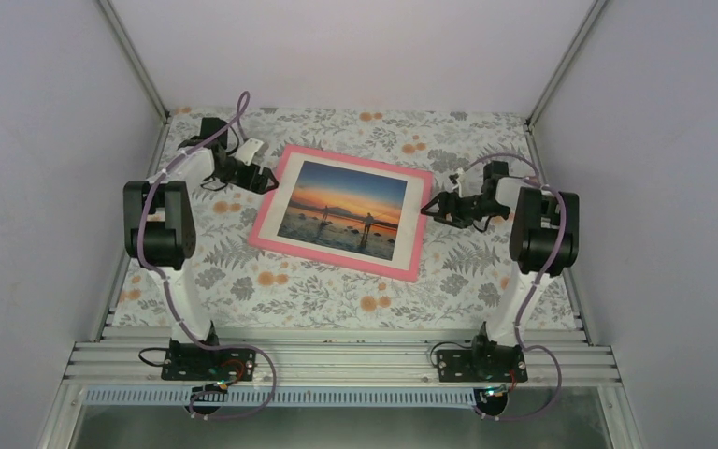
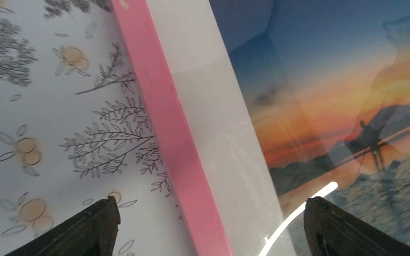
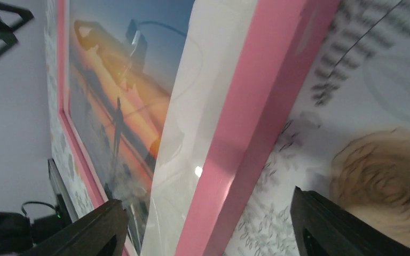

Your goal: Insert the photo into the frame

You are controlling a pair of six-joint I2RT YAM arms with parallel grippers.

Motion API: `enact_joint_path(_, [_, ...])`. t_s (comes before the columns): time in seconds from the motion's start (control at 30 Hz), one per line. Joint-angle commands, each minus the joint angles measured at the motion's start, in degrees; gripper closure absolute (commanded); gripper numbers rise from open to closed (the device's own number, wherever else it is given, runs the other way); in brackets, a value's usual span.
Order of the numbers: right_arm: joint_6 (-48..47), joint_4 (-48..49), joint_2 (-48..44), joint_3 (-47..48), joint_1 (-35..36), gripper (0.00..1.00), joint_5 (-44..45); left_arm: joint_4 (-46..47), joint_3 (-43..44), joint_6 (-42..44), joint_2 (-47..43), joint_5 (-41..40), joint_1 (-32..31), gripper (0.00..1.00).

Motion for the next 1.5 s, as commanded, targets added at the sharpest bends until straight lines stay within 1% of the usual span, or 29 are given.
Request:
enact_joint_path(0.0, [2.31, 2.46, 6.89, 2.20, -0.68, 0.24, 0.17, -1.29, 2.61, 0.42, 4.68, 4.04, 0.55, 0.18])
enact_joint_path(0.1, [3.04, 3.01, 10.52, 3.48, -0.72, 0.31, 0.29, -1.65, 1.90, 2.11, 5.94, 4.80, 0.70, 0.26])
enact_joint_path(0.2, [3.42, 2.64, 12.83, 4.20, -0.72, 0.34, 0.69, -1.56, -0.15, 3.94, 6.40, 4.63, 0.61, 0.34])
enact_joint_path(0.3, [3.45, 2.25, 12.97, 4.08, -0.81, 0.36, 1.39, -1.23, -3.07, 5.60, 6.58, 4.33, 0.61, 0.41])
enact_joint_path(0.5, [2.42, 0.99, 11.10, 4.05, -0.74, 0.37, 3.85, -0.47, -8.59, 8.85, 4.78, 5.67, 0.08, 0.51])
enact_joint_path(0.63, [1.11, 0.02, 11.97, 4.09, -0.70, 0.41, 5.64, -1.20, -12.18, 11.51, 2.37, 5.38, -0.52, 0.57])
enact_joint_path(0.8, [-2.16, -0.73, 10.22, 1.48, -0.59, 0.42, 9.16, -1.95, -19.14, 14.65, -3.26, 4.10, -0.54, 0.58])
enact_joint_path(0.93, [-3.30, -1.21, 9.40, -0.54, -0.51, 0.42, 8.60, -1.71, -24.42, 15.47, -7.28, 3.63, -0.51, 0.57])
enact_joint_path(1.03, [-3.66, -1.39, 9.28, -1.70, -0.44, 0.42, 8.26, -0.87, -26.33, 15.01, -8.95, 3.25, -0.47, 0.57])
enact_joint_path(1.13, [-3.79, -2.23, 8.54, -1.88, -0.66, 0.42, 8.25, -0.11, -25.75, 13.35, -8.99, 2.57, -0.09, 0.55])
enact_joint_path(1.3, [-5.37, -7.48, 6.70, 1.49, -3.56, 0.40, 8.11, 1.25, -23.11, 10.81, -8.60, 2.11, 1.17, 0.51])
enact_joint_path(1.47, [-6.37, -12.33, 4.81, 2.06, -4.20, 0.39, 6.48, 1.31, -20.85, 9.60, -8.39, 2.46, 1.31, 0.48])
